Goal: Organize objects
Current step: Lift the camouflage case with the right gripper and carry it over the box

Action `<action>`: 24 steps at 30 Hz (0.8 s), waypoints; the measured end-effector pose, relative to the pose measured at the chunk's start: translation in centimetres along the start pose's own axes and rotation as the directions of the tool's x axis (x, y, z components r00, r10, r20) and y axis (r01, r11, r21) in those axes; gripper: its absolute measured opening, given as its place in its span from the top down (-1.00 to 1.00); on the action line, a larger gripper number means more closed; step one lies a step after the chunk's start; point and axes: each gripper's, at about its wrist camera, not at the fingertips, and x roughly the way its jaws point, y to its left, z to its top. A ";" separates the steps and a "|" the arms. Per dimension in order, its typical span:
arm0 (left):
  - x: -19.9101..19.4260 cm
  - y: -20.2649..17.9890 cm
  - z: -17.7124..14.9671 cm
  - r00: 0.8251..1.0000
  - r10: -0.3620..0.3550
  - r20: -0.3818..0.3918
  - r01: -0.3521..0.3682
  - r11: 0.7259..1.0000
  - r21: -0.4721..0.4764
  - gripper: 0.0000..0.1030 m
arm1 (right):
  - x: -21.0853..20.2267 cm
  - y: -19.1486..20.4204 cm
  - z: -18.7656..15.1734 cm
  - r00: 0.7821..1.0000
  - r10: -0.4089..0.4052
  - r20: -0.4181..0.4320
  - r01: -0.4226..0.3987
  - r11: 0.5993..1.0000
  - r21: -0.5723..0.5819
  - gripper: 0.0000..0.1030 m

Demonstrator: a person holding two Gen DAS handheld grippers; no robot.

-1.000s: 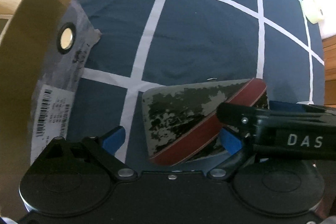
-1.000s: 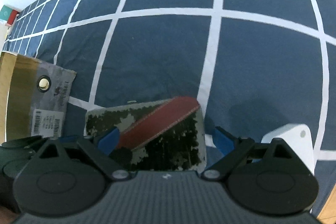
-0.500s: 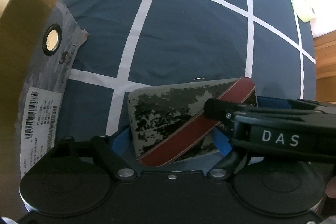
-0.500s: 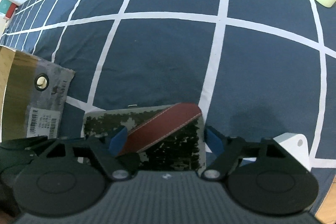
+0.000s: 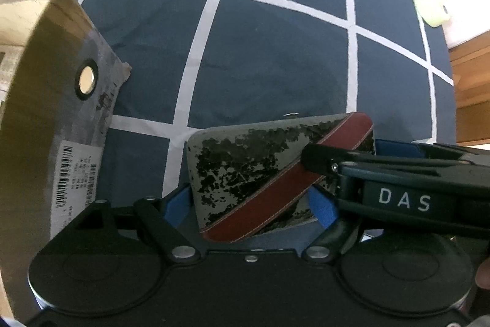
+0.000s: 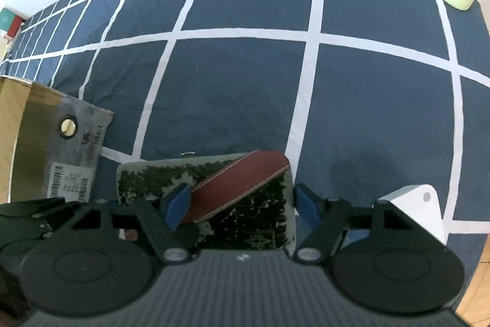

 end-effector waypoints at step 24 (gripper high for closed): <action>-9.8 1.4 -7.7 0.993 -0.019 0.117 0.006 0.994 0.109 -0.53 | -9.3 6.5 -8.3 0.988 -0.032 0.153 0.027 0.999 0.033 -0.41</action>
